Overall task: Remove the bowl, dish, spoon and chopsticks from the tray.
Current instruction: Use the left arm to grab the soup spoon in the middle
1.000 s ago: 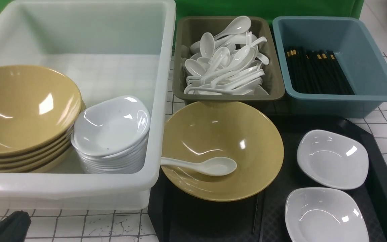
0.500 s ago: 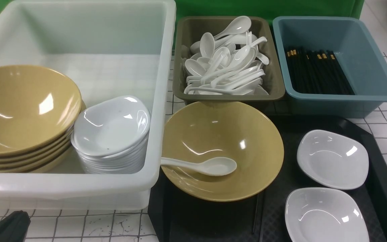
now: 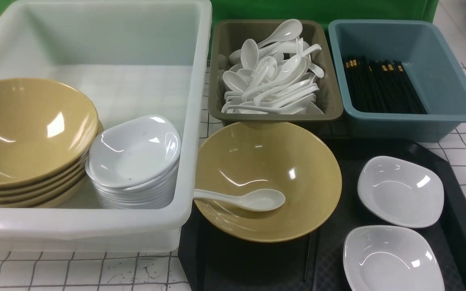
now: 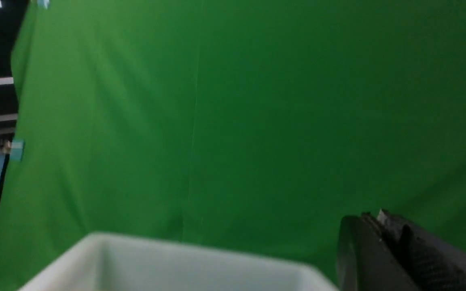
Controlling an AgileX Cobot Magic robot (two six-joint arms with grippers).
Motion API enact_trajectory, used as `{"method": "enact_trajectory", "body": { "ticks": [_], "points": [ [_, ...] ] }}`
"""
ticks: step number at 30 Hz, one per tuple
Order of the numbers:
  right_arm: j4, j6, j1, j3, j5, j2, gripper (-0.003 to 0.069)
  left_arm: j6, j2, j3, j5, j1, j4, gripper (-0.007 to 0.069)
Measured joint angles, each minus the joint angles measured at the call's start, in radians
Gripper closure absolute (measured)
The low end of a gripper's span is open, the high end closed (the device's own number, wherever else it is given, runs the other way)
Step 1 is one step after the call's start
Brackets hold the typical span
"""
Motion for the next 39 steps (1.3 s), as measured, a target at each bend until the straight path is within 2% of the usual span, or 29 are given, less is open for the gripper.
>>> {"method": "enact_trajectory", "body": {
  "ticks": [5,7,10,11,12,13,15,16,17,19,21,23,25,26,27,29,32,34,35,39],
  "points": [
    [0.026,-0.021,0.000,0.000,-0.161,-0.002,0.0423,-0.032,0.000,-0.002,-0.200,0.000,-0.018,0.0631],
    [0.028,0.000,0.000,-0.005,-0.148,-0.002,0.0426,-0.044,0.000,-0.018,-0.184,0.000,-0.022,0.0631],
    [0.039,0.050,0.000,-0.158,0.188,0.003,0.0498,-0.043,0.037,-0.274,0.140,0.000,-0.025,0.0631],
    [0.039,0.050,0.000,-0.170,0.188,0.004,0.0503,-0.042,0.044,-0.291,0.159,0.000,-0.025,0.0631],
    [0.040,0.048,0.000,-0.219,0.277,0.012,0.0525,-0.035,0.066,-0.360,0.236,0.000,-0.024,0.0631],
    [0.040,0.044,0.000,-0.319,0.448,0.045,0.0564,-0.008,0.145,-0.493,0.376,0.000,-0.019,0.0631],
    [0.040,0.038,0.000,-0.420,0.614,0.111,0.0610,0.033,0.258,-0.624,0.521,0.000,-0.018,0.0631],
    [0.040,0.037,0.000,-0.467,0.678,0.150,0.0618,0.055,0.327,-0.688,0.600,0.000,-0.019,0.0631],
    [0.040,0.037,0.000,-0.467,0.694,0.150,0.0620,0.063,0.341,-0.700,0.616,0.000,-0.019,0.0631],
    [0.040,0.026,0.000,-0.569,0.919,0.277,0.0623,0.151,0.557,-0.851,0.847,0.000,-0.073,0.0631],
    [0.041,0.016,0.000,-0.597,1.035,0.329,0.0623,0.205,0.636,-0.903,0.935,-0.001,-0.132,0.0631],
    [0.072,-0.078,0.000,-0.632,1.244,0.428,0.0623,0.343,0.778,-0.993,1.073,-0.026,-0.298,0.0631],
    [0.098,-0.139,0.000,-0.637,1.311,0.461,0.0623,0.395,0.816,-1.017,1.118,-0.041,-0.364,0.0631],
    [0.132,-0.203,0.000,-0.637,1.368,0.491,0.0623,0.458,0.862,-1.046,1.161,-0.061,-0.424,0.0631],
    [0.204,-0.322,0.000,-0.637,1.448,0.536,0.0623,0.550,0.944,-1.105,1.235,-0.101,-0.507,0.0631],
    [0.297,-0.418,0.000,-0.637,1.490,0.570,0.0623,0.599,1.034,-1.166,1.300,-0.154,-0.547,0.0631],
    [0.412,-0.530,0.005,-0.637,1.500,0.590,0.0623,0.588,1.163,-1.251,1.359,-0.242,-0.497,0.0631],
    [0.430,-0.552,0.011,-0.637,1.502,0.593,0.0623,0.568,1.197,-1.270,1.372,-0.267,-0.473,0.0631],
    [0.446,-0.578,0.028,-0.637,1.505,0.598,0.0623,0.511,1.279,-1.328,1.423,-0.322,-0.381,0.0631],
    [0.460,-0.610,0.082,-0.637,1.515,0.622,0.0623,0.385,1.453,-1.448,1.494,-0.466,-0.147,0.0631]
  ]
}}
